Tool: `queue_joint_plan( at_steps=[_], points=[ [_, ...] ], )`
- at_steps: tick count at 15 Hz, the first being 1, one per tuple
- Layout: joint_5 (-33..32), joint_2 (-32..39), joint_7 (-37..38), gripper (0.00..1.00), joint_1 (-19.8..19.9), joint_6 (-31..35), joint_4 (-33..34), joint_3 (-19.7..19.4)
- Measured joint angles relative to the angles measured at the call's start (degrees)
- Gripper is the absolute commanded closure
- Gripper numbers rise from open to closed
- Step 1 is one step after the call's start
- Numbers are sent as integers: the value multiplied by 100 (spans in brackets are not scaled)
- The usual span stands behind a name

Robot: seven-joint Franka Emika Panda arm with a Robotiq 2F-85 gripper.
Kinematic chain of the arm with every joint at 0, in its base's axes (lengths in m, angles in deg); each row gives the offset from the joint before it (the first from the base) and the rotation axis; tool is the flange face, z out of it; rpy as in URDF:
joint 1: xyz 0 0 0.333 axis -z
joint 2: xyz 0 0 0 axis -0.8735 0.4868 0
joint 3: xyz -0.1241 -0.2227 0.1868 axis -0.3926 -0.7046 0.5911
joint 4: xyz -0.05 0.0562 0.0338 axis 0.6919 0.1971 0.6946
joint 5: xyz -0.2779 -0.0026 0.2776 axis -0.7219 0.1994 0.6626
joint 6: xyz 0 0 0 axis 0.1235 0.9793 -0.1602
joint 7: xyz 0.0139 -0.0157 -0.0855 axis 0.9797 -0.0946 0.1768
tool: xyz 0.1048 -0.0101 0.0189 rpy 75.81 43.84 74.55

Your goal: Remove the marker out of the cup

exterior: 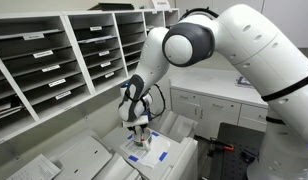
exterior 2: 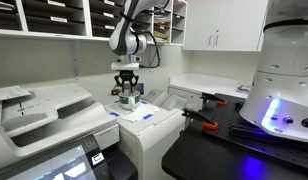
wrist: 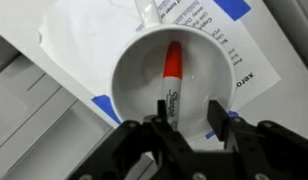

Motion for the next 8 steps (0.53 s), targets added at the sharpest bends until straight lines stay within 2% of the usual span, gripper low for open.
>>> queue_joint_plan(
  at_steps=[2, 5, 6, 8],
  points=[
    [0, 44, 102, 50, -91, 3, 44, -106],
    [-5, 87, 193, 62, -212, 3, 70, -244],
    [-5, 97, 210, 61, -246, 3, 74, -281],
    [-6, 109, 213, 65, -294, 3, 77, -331]
  ],
)
